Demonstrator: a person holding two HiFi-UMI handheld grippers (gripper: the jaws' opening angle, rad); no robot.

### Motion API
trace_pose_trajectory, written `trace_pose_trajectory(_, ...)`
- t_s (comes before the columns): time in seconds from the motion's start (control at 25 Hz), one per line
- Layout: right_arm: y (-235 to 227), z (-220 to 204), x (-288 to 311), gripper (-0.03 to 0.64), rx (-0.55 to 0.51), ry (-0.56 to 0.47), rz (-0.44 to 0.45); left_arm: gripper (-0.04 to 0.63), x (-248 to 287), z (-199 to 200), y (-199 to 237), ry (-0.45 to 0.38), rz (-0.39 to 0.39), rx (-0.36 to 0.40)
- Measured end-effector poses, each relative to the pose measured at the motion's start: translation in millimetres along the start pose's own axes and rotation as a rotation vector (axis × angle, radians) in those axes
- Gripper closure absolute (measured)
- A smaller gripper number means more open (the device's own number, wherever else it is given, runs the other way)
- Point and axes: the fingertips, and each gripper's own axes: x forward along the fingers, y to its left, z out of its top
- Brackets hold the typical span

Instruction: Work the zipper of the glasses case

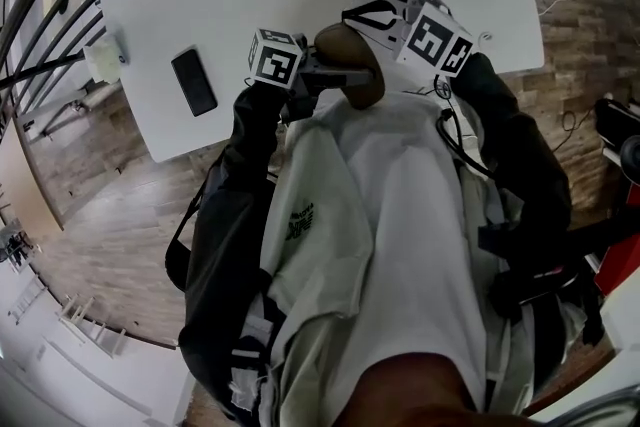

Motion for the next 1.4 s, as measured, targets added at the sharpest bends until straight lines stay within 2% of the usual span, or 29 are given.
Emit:
trace_pose_trajectory(0.12,-6.1,1.2,8.3,0.623,-0.024,0.035,0.039,0.288,-1.9,5.4,2.6,0.008,-0.018,-0.009)
trace_pose_trajectory(0.32,6.4,-14.3,21.9,0.623,-0.16,0.215,0.157,0.287,7.4,-18.0,10.5,0.114,-0.044,-0.1)
trace_pose_trajectory(0.48,5.0,-26.3,30.0,0.623,-0.145,0.258,0.197,0.287,8.0,-16.9,19.4,0.108,-0.056,-0.162)
trace_pose_trajectory(0.52,3.9,-30.2,31.7,0.623,-0.109,0.245,0.201,0.287,7.0,-14.5,20.2,0.084,-0.07,-0.155)
trace_pose_trajectory(0.6,-0.4,-41.5,35.3,0.623,-0.007,0.19,0.196,0.281,1.0,-9.1,31.4,-0.001,-0.072,-0.094)
trace_pose_trajectory(0.68,-7.9,-57.0,34.7,0.623,0.092,0.159,0.173,0.276,-15.8,-5.5,59.0,-0.11,0.029,0.006)
trace_pose_trajectory(0.76,-12.6,-76.6,34.6,0.623,0.144,0.171,0.152,0.273,-42.8,-2.4,80.1,-0.239,0.151,0.077)
trace_pose_trajectory(0.92,-26.1,-109.2,43.5,0.623,0.202,0.194,0.109,0.275,-95.0,11.9,79.3,-0.529,0.222,0.089)
trace_pose_trajectory(1.0,-33.2,-118.1,52.4,0.623,0.233,0.203,0.097,0.276,-113.9,18.5,81.2,-0.627,0.28,0.125)
trace_pose_trajectory(1.08,-37.9,-123.6,64.7,0.621,0.264,0.213,0.087,0.276,-121.5,20.8,83.2,-0.663,0.322,0.159)
trace_pose_trajectory(1.2,-44.5,-142.1,78.1,0.614,0.326,0.272,0.057,0.276,-120.7,22.5,84.9,-0.665,0.357,0.187)
trace_pose_trajectory(1.36,-61.4,-162.1,62.2,0.368,0.431,0.288,-0.051,0.276,-126.4,23.6,84.3,-0.711,0.381,0.187)
trace_pose_trajectory(1.4,-63.9,-164.8,52.5,0.367,0.472,0.275,-0.071,0.276,-130.0,23.9,82.7,-0.73,0.387,0.185)
